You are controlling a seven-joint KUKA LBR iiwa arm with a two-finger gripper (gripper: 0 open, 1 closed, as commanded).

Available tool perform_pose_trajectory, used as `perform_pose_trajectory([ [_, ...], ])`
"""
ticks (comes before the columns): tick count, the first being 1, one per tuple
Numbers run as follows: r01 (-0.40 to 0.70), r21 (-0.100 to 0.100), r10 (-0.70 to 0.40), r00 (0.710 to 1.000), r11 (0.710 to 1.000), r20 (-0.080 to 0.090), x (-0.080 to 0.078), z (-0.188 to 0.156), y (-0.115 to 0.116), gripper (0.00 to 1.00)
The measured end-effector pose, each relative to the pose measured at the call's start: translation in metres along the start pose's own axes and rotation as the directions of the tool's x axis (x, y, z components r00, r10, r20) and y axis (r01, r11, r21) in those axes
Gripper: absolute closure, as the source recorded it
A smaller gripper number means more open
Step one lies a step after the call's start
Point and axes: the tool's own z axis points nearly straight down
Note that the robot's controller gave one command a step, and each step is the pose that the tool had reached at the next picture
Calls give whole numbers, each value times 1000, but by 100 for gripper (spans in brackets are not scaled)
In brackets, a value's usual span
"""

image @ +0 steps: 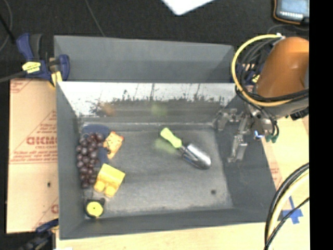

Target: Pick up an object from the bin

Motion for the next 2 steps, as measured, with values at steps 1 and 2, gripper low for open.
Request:
perform_pose_trajectory([
  [1, 3, 1, -3, 1000, 1000, 8, -1, -5, 1, 0],
  [2, -14, 2, 14, 1000, 1000, 13, -12, 50, 24, 0],
])
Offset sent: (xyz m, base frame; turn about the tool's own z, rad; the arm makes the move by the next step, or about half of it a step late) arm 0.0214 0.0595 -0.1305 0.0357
